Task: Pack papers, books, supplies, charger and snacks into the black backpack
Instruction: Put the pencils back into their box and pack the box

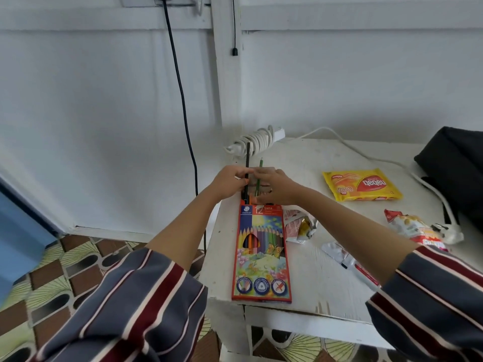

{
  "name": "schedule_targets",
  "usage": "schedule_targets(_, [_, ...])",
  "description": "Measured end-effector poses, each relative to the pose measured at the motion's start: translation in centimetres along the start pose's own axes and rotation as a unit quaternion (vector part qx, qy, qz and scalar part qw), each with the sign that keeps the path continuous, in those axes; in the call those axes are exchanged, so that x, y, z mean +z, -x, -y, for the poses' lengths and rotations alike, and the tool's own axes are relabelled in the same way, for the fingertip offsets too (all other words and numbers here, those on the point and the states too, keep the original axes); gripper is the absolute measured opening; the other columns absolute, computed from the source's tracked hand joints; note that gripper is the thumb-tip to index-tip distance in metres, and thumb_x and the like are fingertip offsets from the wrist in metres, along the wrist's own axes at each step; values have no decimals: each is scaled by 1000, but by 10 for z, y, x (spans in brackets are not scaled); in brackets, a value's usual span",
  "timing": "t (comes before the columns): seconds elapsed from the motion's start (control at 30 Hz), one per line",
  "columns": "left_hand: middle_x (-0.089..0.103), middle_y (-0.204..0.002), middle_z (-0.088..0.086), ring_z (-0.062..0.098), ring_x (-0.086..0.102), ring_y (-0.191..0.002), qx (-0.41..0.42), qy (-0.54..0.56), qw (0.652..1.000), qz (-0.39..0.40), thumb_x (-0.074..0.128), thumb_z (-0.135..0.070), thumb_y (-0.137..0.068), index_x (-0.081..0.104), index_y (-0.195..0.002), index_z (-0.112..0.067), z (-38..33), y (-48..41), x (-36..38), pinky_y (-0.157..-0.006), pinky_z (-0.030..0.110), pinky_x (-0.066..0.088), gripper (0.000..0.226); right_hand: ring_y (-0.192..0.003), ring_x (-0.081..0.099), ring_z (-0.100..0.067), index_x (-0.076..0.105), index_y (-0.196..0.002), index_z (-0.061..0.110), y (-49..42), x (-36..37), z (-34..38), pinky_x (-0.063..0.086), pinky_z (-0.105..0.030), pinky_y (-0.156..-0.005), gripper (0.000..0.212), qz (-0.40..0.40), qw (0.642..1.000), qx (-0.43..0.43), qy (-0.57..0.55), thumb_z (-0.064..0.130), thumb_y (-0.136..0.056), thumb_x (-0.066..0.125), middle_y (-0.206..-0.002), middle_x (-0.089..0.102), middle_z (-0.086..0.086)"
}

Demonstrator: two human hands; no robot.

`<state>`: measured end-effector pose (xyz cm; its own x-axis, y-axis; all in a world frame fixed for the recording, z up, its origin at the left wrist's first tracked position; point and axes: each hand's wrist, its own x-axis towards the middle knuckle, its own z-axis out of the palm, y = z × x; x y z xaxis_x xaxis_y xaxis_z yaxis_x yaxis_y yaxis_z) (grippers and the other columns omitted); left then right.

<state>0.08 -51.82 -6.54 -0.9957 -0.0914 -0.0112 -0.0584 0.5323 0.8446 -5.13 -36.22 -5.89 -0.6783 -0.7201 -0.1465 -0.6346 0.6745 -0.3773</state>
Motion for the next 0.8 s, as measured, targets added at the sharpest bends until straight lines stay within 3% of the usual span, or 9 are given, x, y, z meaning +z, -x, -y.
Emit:
schedule_targets(0.1, [61,-119,14,23,58,-108,-4,-4,1000,-21,49,1,-92,56,-126,-6,1,-1,1,-94,37,49,36,-141,17,-28,30,-144,33,5,-4,-1,19,-49,-113,67,32,998,-22,42,46,-86,59,-155,22,5])
schedule_targets(0.23, [62,-119,13,21,58,-106,1,-12,1000,-22,50,1,-91,57,-126,-10,0,-2,2,-96,40,48,37,-144,8,-24,13,-149,23,6,-4,-4,1,-48,-116,92,43,998,-18,47,54,-79,64,-158,9,0])
schedule_targets(0.33, [60,-121,14,25,56,-112,-11,-14,999,-28,52,-1,-91,56,-127,-9,1,-3,3,-97,41,48,37,-145,5,-21,9,-150,20,7,1,-4,-6,-46,-115,94,72,994,-27,72,49,-80,65,-158,4,0])
schedule_targets(0.5, [58,-123,16,26,56,-112,-20,-11,999,-30,51,-1,-92,54,-129,-7,2,-2,2,-92,35,50,38,-134,36,-23,40,-141,15,8,-1,4,24,-40,-114,79,49,997,-61,-27,34,-74,76,-146,40,-4])
schedule_targets(0.67, [56,-124,17,25,56,-109,-17,-2,999,-28,50,-1,-92,52,-130,-7,-1,-1,2,-81,25,50,38,-142,19,-24,21,-148,18,9,0,2,7,-42,-115,88,65,995,-51,47,42,-79,69,-156,17,-4])
schedule_targets(0.8, [59,-120,16,22,58,-103,-17,0,999,-28,50,1,-92,53,-130,-6,-4,-1,2,-80,25,51,38,-135,35,-22,40,-140,10,11,-1,5,26,-35,-113,75,59,996,-60,-11,33,-77,74,-149,37,-5])
